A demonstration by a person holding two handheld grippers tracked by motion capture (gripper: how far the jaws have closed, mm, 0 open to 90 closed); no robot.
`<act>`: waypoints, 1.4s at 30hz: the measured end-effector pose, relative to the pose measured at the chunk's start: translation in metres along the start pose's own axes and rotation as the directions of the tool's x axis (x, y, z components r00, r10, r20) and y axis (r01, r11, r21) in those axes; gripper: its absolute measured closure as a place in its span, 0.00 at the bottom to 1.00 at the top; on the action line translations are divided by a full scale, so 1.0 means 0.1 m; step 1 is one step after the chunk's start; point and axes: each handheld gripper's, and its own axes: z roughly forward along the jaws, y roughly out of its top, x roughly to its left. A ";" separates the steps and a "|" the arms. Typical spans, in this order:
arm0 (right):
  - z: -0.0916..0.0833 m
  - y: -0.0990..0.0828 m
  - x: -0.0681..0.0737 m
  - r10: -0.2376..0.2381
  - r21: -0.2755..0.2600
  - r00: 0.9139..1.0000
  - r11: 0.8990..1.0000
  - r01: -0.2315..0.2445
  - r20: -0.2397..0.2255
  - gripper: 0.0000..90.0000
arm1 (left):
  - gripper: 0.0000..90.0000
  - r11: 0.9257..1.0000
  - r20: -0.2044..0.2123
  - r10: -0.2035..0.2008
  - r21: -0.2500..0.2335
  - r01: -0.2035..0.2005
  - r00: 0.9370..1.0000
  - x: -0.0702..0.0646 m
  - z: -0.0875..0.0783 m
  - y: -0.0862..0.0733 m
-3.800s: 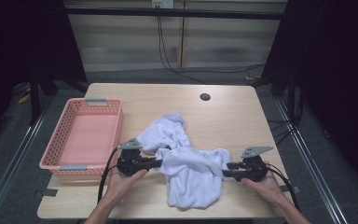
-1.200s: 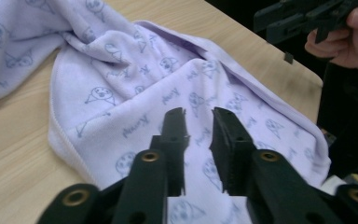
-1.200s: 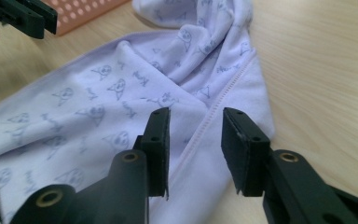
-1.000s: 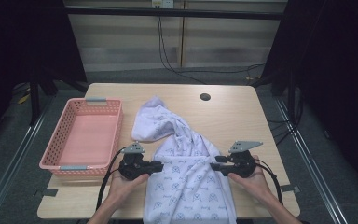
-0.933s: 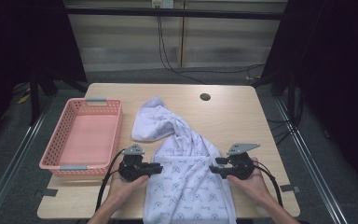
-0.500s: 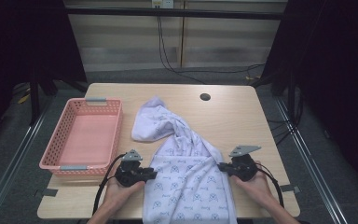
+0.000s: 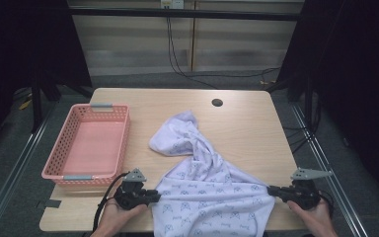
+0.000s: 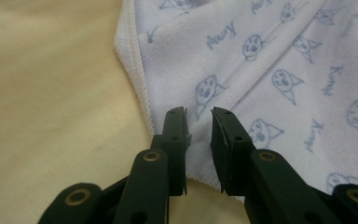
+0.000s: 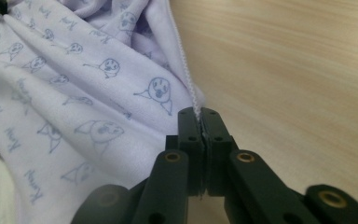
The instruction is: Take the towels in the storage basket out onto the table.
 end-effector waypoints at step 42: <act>0.44 0.75 -0.17 -0.093 -0.101 0.994 0.990 0.098 0.052 0.97 | 0.99 0.981 -0.078 -0.046 -0.193 0.030 0.996 0.15 -0.06 0.49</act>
